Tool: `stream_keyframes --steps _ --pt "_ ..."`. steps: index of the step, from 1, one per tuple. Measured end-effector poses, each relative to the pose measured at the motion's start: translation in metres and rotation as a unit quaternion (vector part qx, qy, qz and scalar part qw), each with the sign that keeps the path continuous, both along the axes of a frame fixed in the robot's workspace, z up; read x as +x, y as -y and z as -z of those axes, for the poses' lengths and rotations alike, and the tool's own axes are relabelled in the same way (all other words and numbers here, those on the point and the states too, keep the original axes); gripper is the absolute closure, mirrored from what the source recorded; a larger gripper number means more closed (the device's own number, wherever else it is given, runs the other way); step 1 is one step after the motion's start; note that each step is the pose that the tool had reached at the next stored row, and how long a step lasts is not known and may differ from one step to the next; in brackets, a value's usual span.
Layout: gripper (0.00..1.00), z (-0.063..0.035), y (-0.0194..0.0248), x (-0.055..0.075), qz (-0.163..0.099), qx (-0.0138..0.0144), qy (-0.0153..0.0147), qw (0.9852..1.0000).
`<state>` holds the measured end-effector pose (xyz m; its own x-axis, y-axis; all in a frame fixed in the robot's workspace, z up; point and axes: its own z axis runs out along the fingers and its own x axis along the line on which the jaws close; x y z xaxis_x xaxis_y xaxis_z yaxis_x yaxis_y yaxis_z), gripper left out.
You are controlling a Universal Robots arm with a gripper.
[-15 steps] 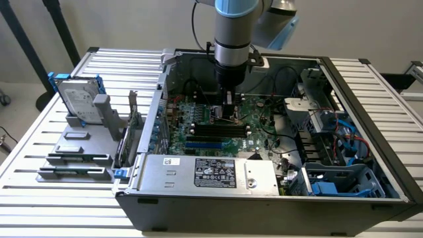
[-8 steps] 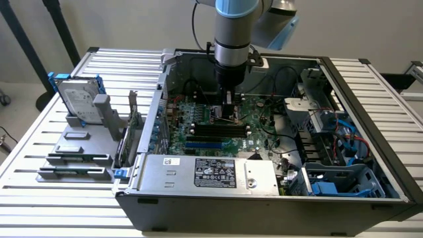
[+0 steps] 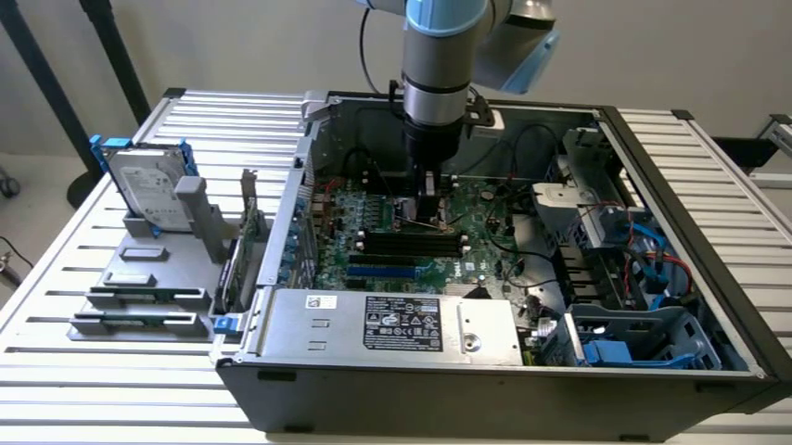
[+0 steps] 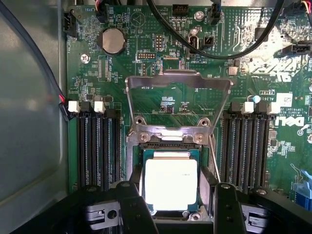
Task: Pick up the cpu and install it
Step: 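Place the cpu into insertion slot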
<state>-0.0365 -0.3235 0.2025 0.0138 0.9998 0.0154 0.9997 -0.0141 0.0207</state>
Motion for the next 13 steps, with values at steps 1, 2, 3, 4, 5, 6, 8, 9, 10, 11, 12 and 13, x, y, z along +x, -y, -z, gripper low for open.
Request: stream_keyframes --steps 1,2,3,4,5,6,8,9,10,11,12,13 --pt "0.45 0.0004 0.0 0.0 0.0 -0.0002 -0.0004 1.0" --pt "0.45 0.0009 0.0 0.0001 0.0 -0.0003 -0.0008 1.0" --pt "0.45 0.0012 0.0 0.0 0.0 -0.0005 -0.0012 1.0" --pt "0.45 0.0013 0.0001 0.0 0.001 -0.0006 -0.0017 1.0" --pt "0.45 0.0014 0.0 0.0 0.001 -0.0007 -0.0022 1.0" --pt "0.45 0.0016 0.0 0.0 0.002 -0.0008 -0.0027 1.0" --pt "0.45 0.0017 0.0 0.0001 0.004 -0.0011 -0.0036 1.0" --pt "0.45 0.0018 0.0 0.0004 0.004 -0.0012 -0.0039 1.0" --pt "0.45 0.0018 0.0 0.0006 0.005 -0.0013 -0.0042 1.0" --pt "0.45 0.0019 0.0 0.001 0.006 -0.0013 -0.0044 1.0" --pt "0.45 0.0019 0.0 0.0014 0.006 -0.0014 -0.0046 1.0" --pt "0.45 0.0019 0.0 0.0018 0.007 -0.0014 -0.0048 1.0"
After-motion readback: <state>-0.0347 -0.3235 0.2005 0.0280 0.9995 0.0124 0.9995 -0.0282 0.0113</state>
